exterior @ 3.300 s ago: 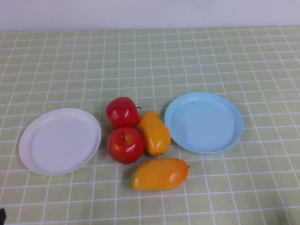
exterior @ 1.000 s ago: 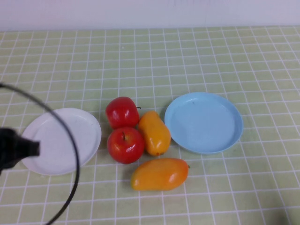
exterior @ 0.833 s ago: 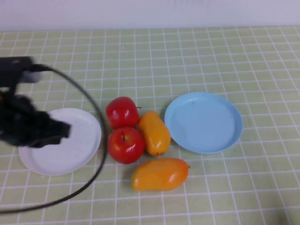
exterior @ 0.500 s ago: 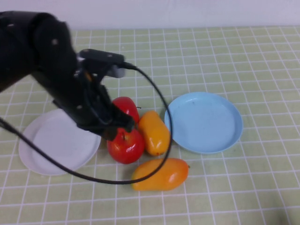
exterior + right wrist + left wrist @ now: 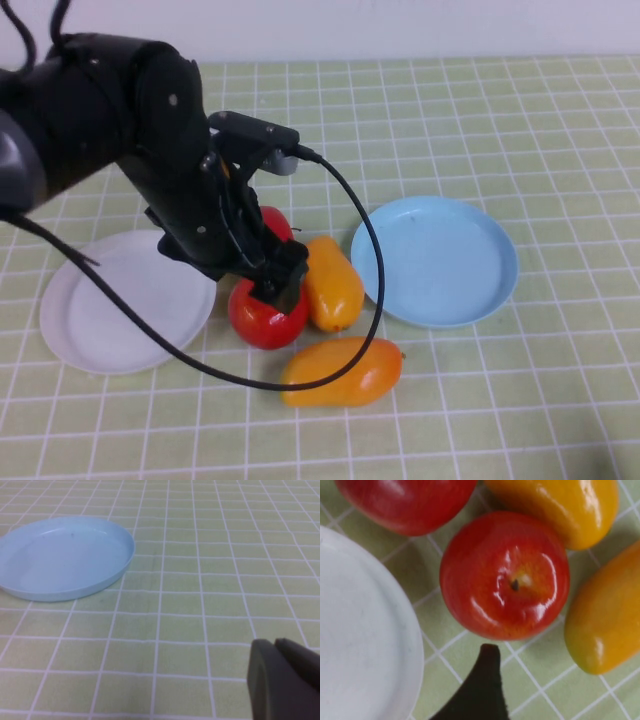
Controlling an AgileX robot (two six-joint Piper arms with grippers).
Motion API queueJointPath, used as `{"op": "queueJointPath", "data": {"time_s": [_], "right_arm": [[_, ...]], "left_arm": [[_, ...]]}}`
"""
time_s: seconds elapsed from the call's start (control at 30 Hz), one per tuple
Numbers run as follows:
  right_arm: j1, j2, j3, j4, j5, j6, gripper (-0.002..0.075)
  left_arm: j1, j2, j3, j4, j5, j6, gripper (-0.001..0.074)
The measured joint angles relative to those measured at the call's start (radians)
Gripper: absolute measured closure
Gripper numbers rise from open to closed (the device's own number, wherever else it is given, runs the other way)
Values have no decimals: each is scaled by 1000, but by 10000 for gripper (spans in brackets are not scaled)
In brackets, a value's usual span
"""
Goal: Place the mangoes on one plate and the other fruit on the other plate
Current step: Put one type of fruit in the left plate
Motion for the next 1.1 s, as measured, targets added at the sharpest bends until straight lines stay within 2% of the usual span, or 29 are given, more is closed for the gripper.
{"op": "queueJointPath", "data": {"time_s": [0.87,1.1], "right_arm": [[0,0,0,0,0,0,742],[0,0,0,0,0,0,742]], "left_arm": [[0,178,-10,59,-139,52,66],[0,181,-10,59,-146,55,159]]}}
